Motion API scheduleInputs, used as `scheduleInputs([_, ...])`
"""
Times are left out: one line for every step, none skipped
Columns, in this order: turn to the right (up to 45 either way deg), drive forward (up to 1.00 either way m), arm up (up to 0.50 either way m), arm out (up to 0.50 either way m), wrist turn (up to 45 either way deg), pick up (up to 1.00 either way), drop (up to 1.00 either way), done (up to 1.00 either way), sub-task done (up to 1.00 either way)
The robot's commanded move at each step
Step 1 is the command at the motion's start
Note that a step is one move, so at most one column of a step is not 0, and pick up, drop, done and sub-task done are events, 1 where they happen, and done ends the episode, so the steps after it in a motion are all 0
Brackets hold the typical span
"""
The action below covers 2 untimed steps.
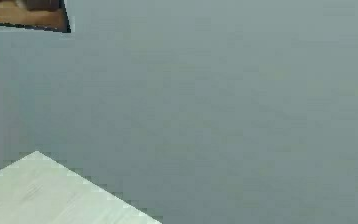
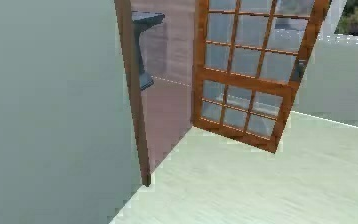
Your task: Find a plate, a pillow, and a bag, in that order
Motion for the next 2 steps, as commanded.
scheduleInputs([-45.0,0.00,0.00,0.00,0.0,0.00,0.00,0.00,0.00])
scheduleInputs([-45.0,0.00,0.00,0.00,0.0,0.00,0.00,0.00,0.00])
